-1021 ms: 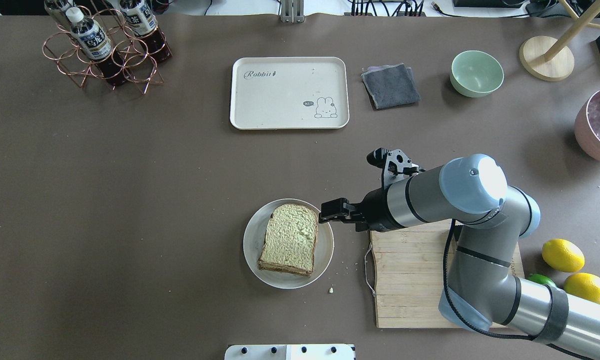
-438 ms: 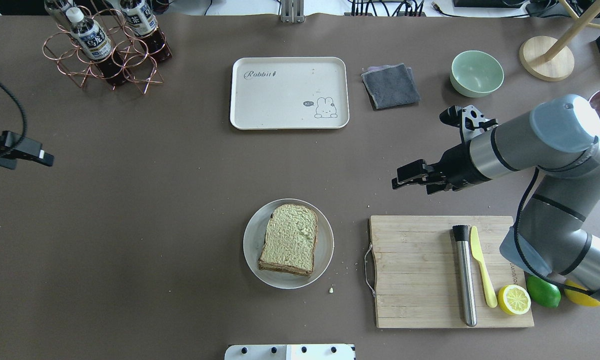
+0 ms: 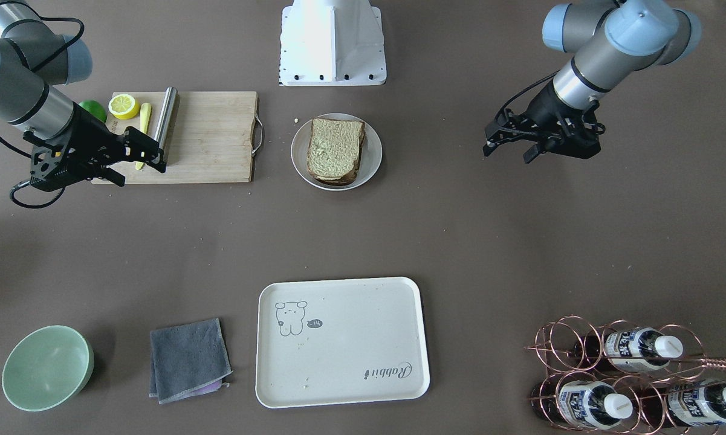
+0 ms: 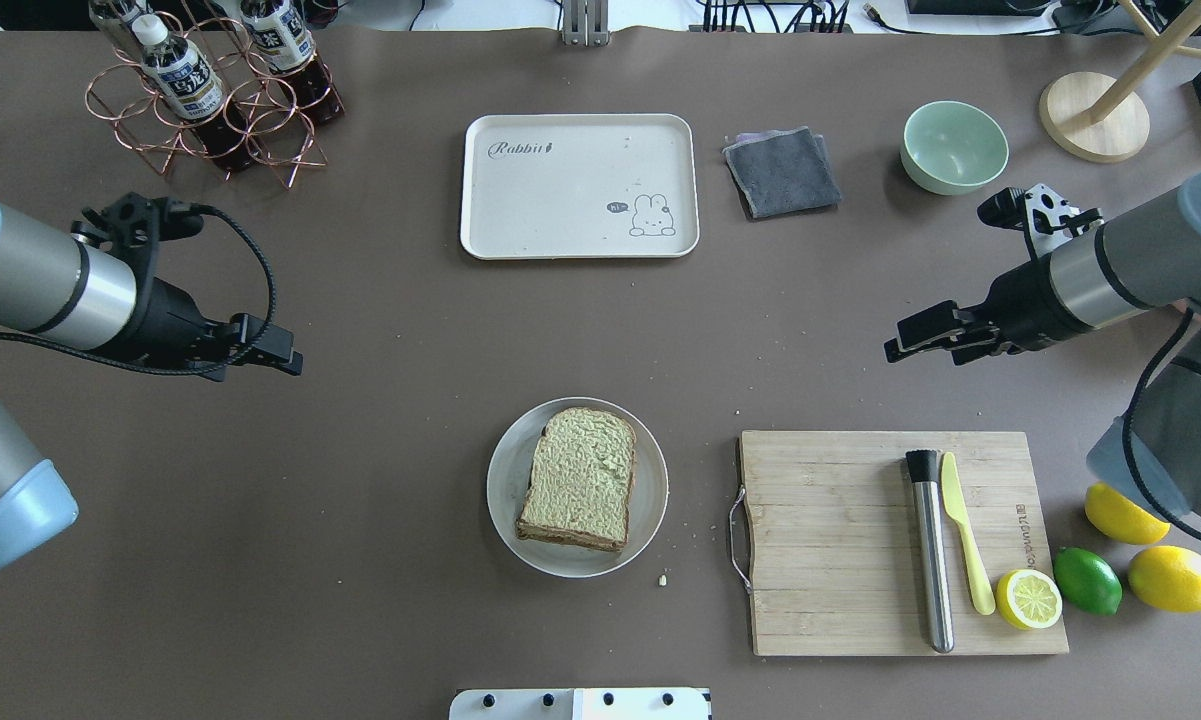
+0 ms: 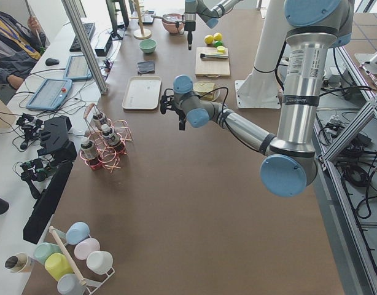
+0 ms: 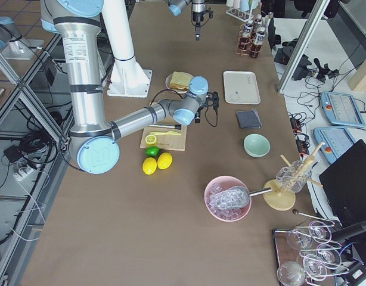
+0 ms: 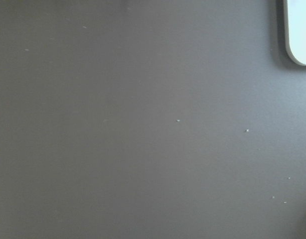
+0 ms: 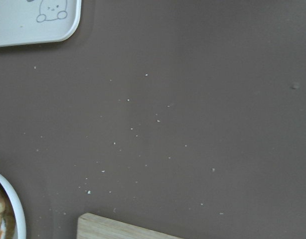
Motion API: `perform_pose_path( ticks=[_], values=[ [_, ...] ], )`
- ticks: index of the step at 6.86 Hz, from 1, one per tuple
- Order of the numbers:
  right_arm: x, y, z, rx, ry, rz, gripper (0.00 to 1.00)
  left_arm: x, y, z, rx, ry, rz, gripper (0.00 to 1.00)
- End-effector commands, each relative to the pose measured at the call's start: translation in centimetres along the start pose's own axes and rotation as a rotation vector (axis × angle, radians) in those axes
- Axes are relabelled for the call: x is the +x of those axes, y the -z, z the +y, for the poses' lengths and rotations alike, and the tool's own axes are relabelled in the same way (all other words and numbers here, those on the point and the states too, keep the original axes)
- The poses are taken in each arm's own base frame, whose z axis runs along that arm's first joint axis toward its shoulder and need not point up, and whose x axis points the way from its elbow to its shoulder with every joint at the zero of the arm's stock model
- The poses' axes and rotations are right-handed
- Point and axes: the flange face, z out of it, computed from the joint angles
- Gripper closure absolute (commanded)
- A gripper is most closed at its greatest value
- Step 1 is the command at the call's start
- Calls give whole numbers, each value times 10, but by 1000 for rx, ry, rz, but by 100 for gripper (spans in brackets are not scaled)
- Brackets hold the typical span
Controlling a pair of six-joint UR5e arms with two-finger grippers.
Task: Make sandwich and place on tray
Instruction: 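Withdraw the right gripper while the left gripper reaches toward the white plate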
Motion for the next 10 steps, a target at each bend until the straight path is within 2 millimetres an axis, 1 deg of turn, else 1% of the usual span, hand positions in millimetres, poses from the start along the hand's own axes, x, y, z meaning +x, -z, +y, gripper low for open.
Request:
perform_pose_path(
  ticks=[1, 2, 3, 4, 5, 6, 7, 8, 9, 10],
  values=[
    [69, 22, 6, -14, 70, 65, 0, 59, -43, 27, -22, -39, 7, 6],
    [81, 25, 8, -12, 62, 76, 0, 93, -75, 35, -18, -67, 5, 11],
    [84, 25, 10, -17, 55, 81, 0, 121, -93, 42, -29, -67, 17, 17],
    [88, 27, 12, -16, 50, 84, 0, 143, -99, 45, -37, -59, 35, 23],
    [94, 30, 13, -11, 41, 88, 0, 157, -111, 53, -45, -53, 37, 31],
    [99, 31, 15, -12, 34, 93, 0, 158, -125, 65, -27, -66, 17, 38],
    [101, 29, 17, -19, 30, 97, 0, 163, -135, 76, -26, -77, 12, 46],
    [103, 28, 17, -20, 28, 98, 0, 165, -136, 77, -28, -81, 15, 55],
    [105, 27, 17, -22, 24, 101, 0, 164, -143, 81, -37, -80, 8, 55],
    [105, 27, 17, -22, 24, 101, 0, 164, -145, 82, -40, -82, 8, 59]
  ],
)
